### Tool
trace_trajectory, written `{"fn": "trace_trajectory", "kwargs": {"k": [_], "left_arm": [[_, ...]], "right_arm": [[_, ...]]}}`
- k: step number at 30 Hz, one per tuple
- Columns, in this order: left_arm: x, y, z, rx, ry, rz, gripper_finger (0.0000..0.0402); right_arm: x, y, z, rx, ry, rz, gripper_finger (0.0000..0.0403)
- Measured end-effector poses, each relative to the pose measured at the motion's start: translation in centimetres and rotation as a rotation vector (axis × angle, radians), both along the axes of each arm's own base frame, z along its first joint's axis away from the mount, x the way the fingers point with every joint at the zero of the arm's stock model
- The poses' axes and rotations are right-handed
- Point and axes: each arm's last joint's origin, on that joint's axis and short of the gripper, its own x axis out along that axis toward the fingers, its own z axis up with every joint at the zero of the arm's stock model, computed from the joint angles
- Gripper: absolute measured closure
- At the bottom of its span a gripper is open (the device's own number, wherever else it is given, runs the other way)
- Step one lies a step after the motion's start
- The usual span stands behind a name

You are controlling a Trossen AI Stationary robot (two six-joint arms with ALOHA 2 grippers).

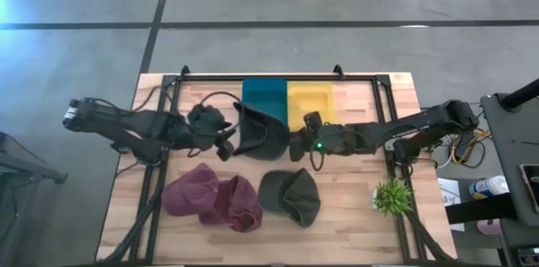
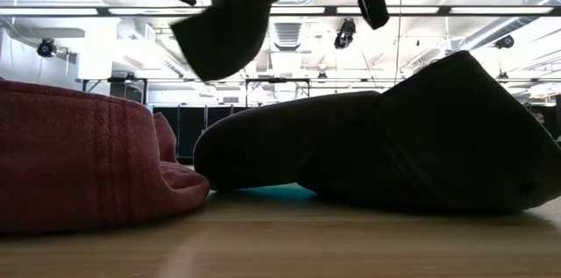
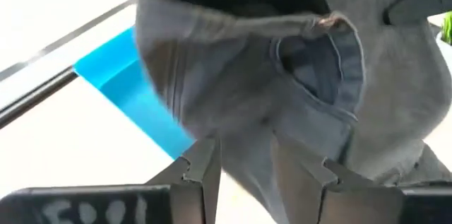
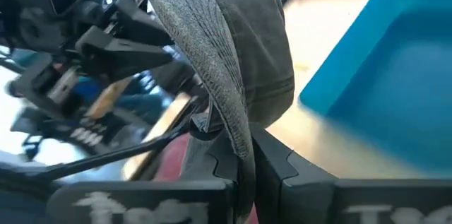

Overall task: Pick & Place hat
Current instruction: Put the right gray cap into the yellow bin

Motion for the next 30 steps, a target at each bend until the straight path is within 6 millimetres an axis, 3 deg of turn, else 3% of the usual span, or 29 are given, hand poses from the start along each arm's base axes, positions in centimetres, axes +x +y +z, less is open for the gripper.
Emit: {"fn": "trace_trajectory", "kwargs": {"k": [8,14,21,25,30], "left_arm": [[-2.0,0.2,-0.1,0.003,0.051,0.058,0.0283],[-1.5,-0.2,-0.7,0.016,0.095,0.047,0.0283],[-0.5,-0.4,-1.5,0.033,0.14,0.042,0.0283],[0.0,-0.5,-2.0,0.039,0.161,0.042,0.0283],[0.4,-0.6,-2.3,0.039,0.173,0.044,0.0283]], "right_arm": [[-3.5,-1.2,1.7,-0.385,0.213,-0.133,0.039],[-7.7,-1.7,2.6,-0.63,0.459,-0.199,0.039],[-10.9,-2.3,1.5,-0.811,0.791,-0.122,0.039],[-10.6,-2.5,-0.2,-0.893,0.997,-0.041,0.039],[-8.3,-3.4,-2.4,-0.958,1.181,0.021,0.039]]}}
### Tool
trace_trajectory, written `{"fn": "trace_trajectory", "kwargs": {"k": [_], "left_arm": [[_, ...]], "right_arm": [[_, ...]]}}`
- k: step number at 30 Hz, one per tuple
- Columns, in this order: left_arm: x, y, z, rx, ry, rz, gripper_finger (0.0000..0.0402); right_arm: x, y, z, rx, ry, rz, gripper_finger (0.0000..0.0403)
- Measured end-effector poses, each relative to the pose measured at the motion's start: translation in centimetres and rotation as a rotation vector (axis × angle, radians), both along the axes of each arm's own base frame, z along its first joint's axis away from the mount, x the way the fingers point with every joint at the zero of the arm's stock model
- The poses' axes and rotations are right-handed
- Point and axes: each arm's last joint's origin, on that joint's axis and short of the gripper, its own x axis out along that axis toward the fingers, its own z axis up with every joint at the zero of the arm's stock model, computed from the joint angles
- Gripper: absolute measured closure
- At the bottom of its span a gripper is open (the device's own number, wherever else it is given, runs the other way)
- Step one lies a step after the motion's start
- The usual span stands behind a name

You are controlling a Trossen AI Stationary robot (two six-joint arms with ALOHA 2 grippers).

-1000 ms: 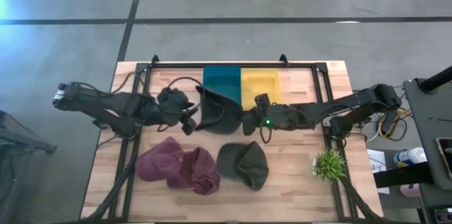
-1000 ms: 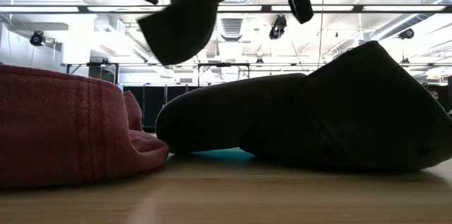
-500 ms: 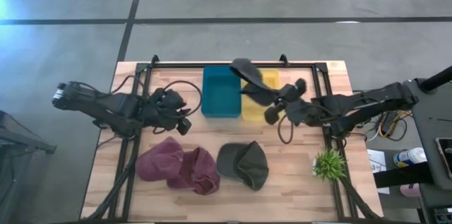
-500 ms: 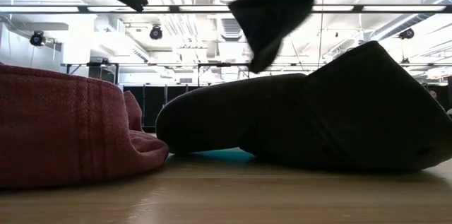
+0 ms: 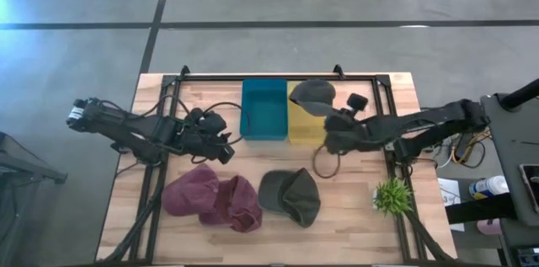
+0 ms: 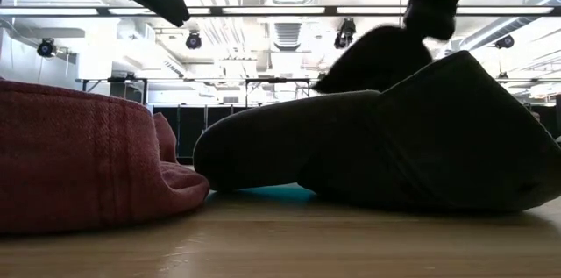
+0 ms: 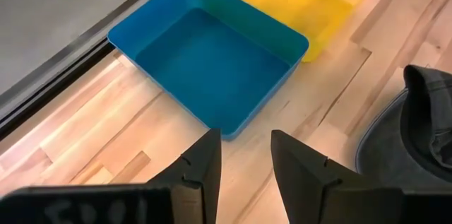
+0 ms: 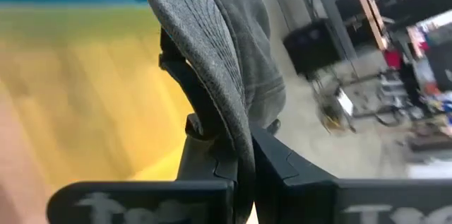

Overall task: Pick & Place hat
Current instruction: Put the right gray cap into the yellow bin

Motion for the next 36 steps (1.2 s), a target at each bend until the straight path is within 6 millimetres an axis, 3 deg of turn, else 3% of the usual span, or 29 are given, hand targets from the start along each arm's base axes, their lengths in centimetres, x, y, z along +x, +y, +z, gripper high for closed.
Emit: {"fn": "trace_trajectory", "kwargs": {"k": [10,17,23,36], "left_arm": [[0.0,0.0,0.1,-0.024,-0.026,0.024,0.0283],[0.0,0.0,0.1,-0.024,-0.026,0.026,0.0283],[-0.1,0.0,0.1,-0.022,-0.022,0.025,0.0283],[-0.1,0.0,0.0,-0.002,0.003,0.004,0.0283]], "right_arm": [[4.7,-3.9,-4.6,0.056,0.311,-0.087,0.039],[7.7,-4.9,-5.2,0.001,0.469,-0.018,0.039],[8.4,-5.0,-5.6,0.073,0.541,0.07,0.0383],[8.0,-4.5,-5.4,0.398,0.533,0.167,0.0237]]}}
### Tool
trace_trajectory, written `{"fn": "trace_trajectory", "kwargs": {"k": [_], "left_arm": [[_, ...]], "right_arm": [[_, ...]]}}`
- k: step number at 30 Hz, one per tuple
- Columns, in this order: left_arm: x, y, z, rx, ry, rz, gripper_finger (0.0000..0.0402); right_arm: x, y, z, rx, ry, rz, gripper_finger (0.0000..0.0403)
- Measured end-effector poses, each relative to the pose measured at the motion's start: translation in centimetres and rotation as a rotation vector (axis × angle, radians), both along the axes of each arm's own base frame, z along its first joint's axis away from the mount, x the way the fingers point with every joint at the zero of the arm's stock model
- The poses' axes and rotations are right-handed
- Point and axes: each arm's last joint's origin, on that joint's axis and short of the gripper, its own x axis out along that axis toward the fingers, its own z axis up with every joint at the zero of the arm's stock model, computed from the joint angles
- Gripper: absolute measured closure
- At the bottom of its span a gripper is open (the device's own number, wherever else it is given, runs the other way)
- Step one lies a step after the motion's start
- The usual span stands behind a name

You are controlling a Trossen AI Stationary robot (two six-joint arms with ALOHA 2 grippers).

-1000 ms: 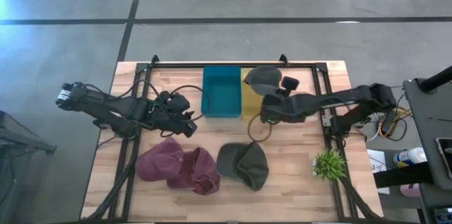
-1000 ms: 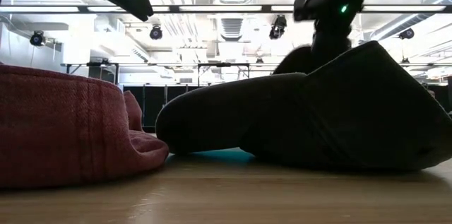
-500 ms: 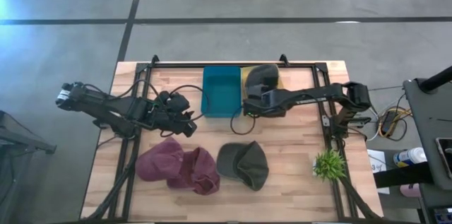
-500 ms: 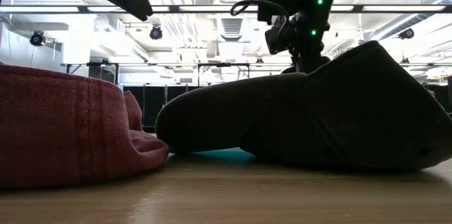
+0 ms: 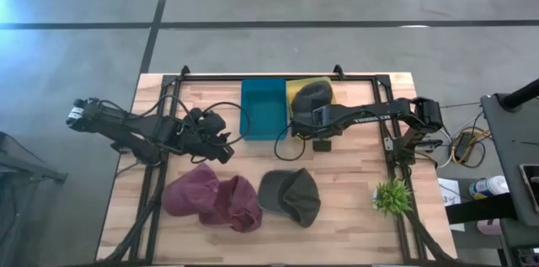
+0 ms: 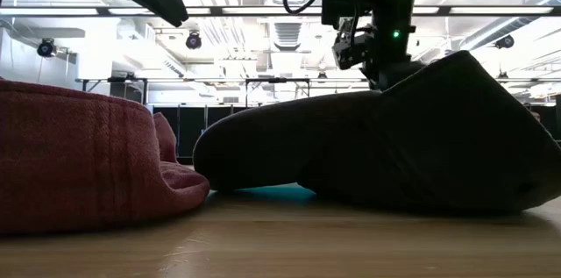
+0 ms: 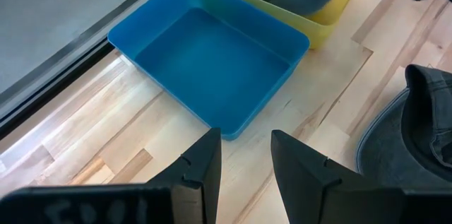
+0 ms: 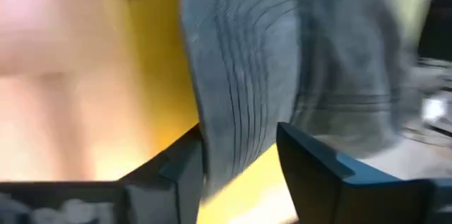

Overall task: Pick & Place hat
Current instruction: Put the right gray cap into the yellow bin, then put the gray cap into the yellow bin

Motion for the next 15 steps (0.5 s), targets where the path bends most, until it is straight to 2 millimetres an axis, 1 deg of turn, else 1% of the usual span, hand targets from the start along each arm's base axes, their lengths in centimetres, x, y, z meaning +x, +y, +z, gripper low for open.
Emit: {"fn": "trace_trajectory", "kwargs": {"k": [3,5,10,13,15], "left_arm": [[0.0,0.0,0.0,-0.005,0.0,-0.001,0.0283],[0.0,0.0,0.0,-0.006,0.0,-0.002,0.0283],[0.0,-0.1,0.0,-0.011,-0.006,-0.001,0.0283],[0.0,-0.1,0.0,-0.018,-0.013,0.005,0.0283],[0.1,-0.1,0.0,-0.019,-0.014,0.005,0.0283]], "right_arm": [[-0.4,0.3,0.3,0.103,0.034,0.003,0.0212],[-0.6,0.7,0.9,0.153,0.041,0.01,0.02],[-1.6,1.0,2.8,0.166,0.007,-0.001,0.0192],[-2.2,-0.1,3.7,0.167,-0.055,-0.082,0.0201],[-2.5,-1.4,3.9,0.182,-0.08,-0.148,0.0211]]}}
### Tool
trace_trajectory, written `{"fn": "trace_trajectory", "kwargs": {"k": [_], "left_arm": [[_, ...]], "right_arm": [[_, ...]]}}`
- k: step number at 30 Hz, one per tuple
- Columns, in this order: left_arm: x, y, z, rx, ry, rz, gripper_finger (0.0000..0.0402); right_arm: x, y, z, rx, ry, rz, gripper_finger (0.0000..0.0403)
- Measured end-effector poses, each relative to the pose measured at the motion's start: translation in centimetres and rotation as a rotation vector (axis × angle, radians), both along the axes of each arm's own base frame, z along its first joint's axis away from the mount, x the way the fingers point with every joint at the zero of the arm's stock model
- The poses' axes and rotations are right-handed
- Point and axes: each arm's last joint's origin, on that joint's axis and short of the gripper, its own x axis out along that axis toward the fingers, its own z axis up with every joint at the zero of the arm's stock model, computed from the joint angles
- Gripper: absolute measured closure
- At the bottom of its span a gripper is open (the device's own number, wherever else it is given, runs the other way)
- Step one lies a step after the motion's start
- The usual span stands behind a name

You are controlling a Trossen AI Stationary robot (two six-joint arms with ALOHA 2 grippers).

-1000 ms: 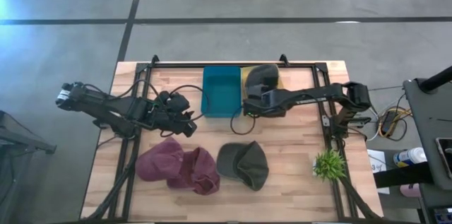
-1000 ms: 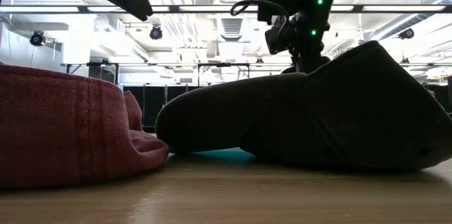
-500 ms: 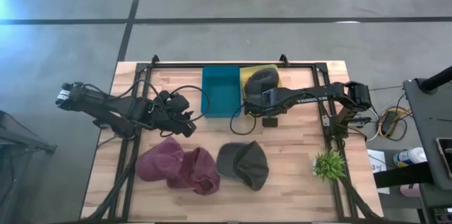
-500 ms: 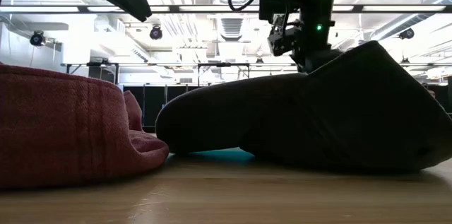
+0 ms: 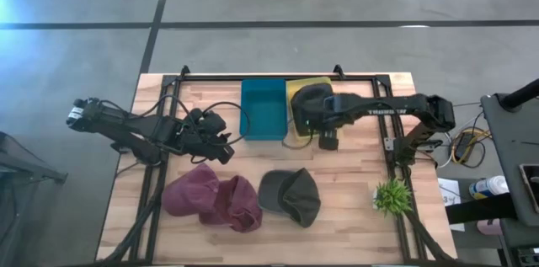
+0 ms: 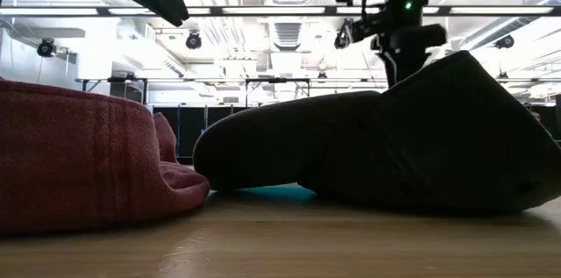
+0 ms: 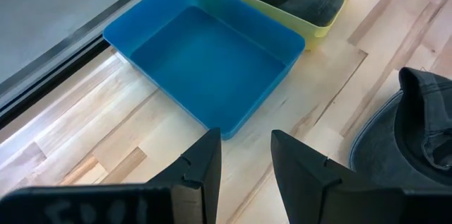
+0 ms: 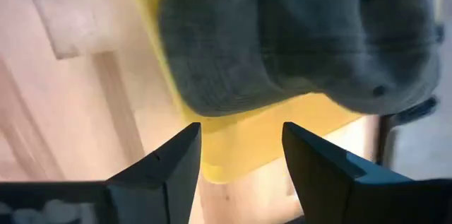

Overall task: Pick & Place hat
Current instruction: Put the gray cap into the yellow bin

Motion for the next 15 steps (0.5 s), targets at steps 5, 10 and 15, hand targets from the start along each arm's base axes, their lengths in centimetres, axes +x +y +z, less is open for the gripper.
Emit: {"fn": "trace_trajectory", "kwargs": {"k": [5,10,15], "left_arm": [[0.0,0.0,0.0,-0.004,-0.009,0.001,0.0283],[0.0,-0.6,-0.1,-0.027,0.001,-0.053,0.0283],[0.4,-1.6,-1.2,-0.063,0.039,-0.219,0.0283]], "right_arm": [[0.0,-2.9,-0.8,0.132,-0.042,-0.12,0.0233],[0.3,-1.8,-0.6,0.169,-0.071,-0.072,0.0241],[0.6,2.3,0.3,0.206,-0.11,0.057,0.0241]]}}
